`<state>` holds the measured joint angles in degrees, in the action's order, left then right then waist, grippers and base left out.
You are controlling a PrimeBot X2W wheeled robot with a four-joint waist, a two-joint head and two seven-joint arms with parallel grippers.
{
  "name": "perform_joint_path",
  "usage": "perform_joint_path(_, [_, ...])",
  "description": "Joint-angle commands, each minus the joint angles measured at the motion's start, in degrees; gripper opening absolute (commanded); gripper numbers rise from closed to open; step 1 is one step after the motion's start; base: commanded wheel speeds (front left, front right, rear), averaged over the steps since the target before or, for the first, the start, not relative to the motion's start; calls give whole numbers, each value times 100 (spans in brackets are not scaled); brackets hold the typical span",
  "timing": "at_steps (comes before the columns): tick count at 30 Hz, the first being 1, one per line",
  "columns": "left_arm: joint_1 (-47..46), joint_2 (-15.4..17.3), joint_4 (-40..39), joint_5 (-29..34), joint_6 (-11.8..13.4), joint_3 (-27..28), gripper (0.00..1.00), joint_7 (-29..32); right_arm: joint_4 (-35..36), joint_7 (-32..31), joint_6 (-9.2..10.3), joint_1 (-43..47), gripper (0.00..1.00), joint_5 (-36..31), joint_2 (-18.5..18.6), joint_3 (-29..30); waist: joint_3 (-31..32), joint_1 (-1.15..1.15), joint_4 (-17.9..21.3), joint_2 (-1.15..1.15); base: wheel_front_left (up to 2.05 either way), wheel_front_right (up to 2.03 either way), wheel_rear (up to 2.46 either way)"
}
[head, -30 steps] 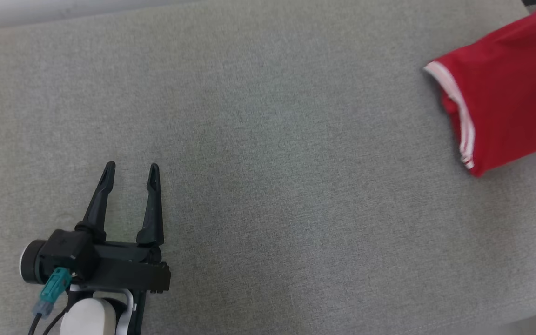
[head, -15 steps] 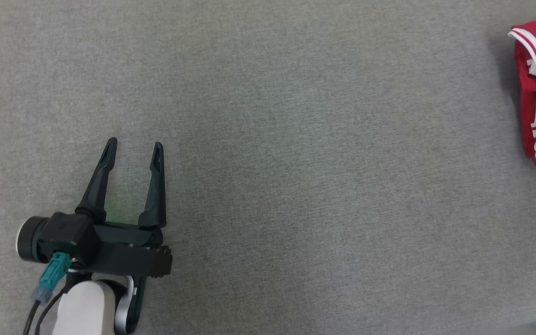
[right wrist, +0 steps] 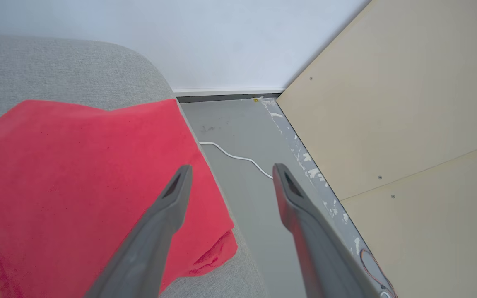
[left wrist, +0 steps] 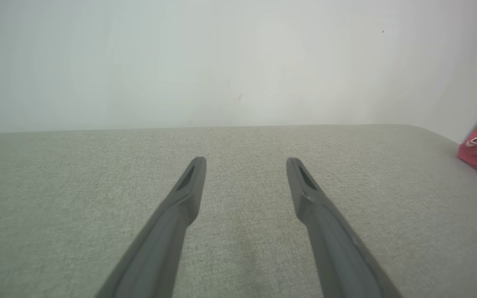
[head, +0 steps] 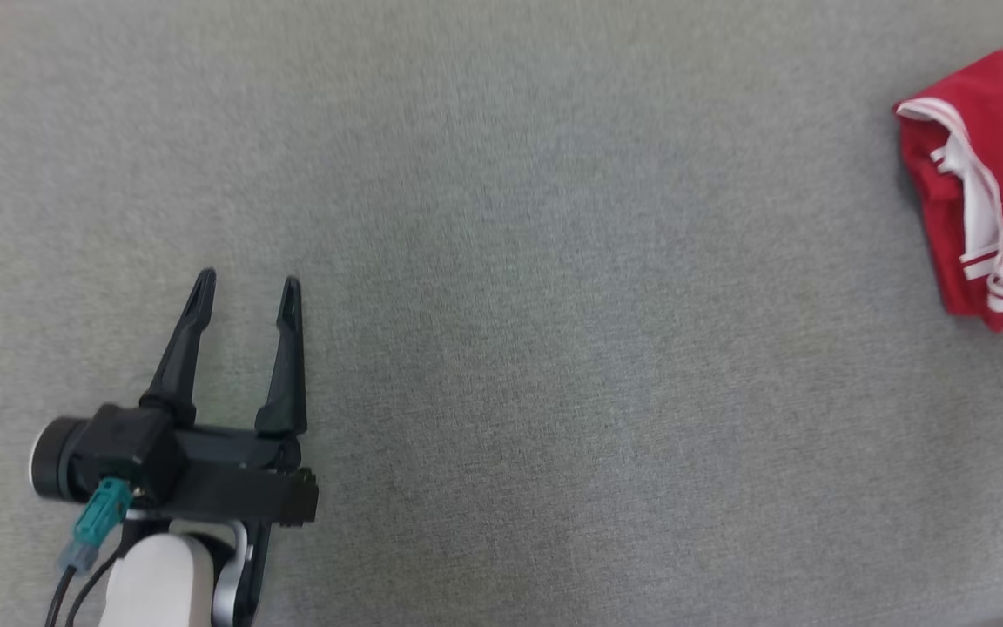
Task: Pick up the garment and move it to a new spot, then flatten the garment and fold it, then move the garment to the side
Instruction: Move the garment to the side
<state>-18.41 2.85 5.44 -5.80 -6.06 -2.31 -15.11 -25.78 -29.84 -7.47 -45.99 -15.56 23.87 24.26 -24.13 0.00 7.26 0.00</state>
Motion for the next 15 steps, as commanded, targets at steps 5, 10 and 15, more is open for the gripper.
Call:
perform_joint_path(5, [327, 6, 115, -102, 57, 108, 100, 0, 305, 785, 1, 585, 100, 371, -318, -402, 802, 0, -106, 0, 0, 0, 0])
perform_joint_path(10, [614, 6, 217, -247, 155, 198, 100, -1, 731, 1899, 1, 1241, 100, 871, -694, -621, 1338, 0, -227, 0, 0, 0, 0])
perform_joint_path(15, [954, 4, 410, -300, 259, 294, 100, 0, 995, 2779, 1, 2033, 100, 1403, -1057, -1045, 1857, 0, -351, 0, 0, 0, 0])
